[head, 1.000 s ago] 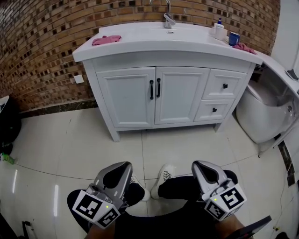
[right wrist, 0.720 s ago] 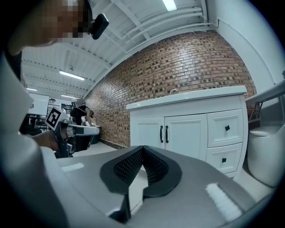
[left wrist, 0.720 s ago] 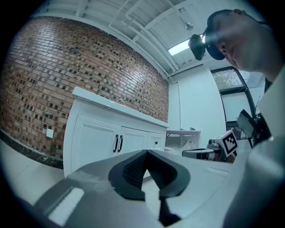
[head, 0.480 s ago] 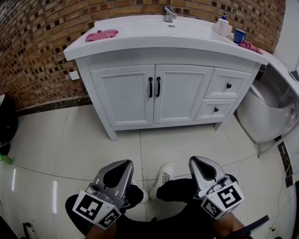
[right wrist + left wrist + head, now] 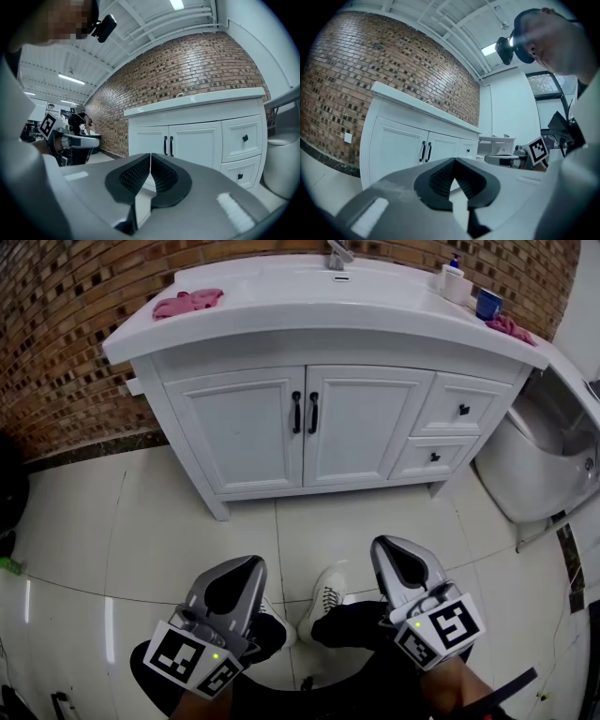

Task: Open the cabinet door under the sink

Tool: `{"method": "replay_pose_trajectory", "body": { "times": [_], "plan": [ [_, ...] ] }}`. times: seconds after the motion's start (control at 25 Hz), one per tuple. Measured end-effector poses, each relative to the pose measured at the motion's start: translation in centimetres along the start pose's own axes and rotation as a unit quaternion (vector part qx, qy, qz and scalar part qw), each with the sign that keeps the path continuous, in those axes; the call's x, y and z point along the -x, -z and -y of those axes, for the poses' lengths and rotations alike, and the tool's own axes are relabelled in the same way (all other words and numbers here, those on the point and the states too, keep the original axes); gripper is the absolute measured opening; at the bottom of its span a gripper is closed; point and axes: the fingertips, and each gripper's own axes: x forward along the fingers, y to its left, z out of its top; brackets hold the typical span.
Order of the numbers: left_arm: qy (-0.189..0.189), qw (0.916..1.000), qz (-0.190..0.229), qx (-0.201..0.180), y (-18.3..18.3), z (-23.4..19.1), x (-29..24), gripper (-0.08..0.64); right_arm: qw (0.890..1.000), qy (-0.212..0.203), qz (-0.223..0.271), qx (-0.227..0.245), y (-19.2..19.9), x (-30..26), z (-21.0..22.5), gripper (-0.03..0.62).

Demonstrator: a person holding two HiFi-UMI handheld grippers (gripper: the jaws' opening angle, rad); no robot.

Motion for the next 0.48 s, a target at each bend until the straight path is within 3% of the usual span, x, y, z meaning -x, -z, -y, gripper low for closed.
{"method": "replay_pose_trajectory", "body": {
  "times": [0.48],
  "plan": [
    [0.002,1.0000,-0.009,-0.001,-0.3,-3.5,-4.6,0.005,1.000,0.011,-0.003,0.015,-0.4,-7.1,3.2,0.055]
  ]
}}
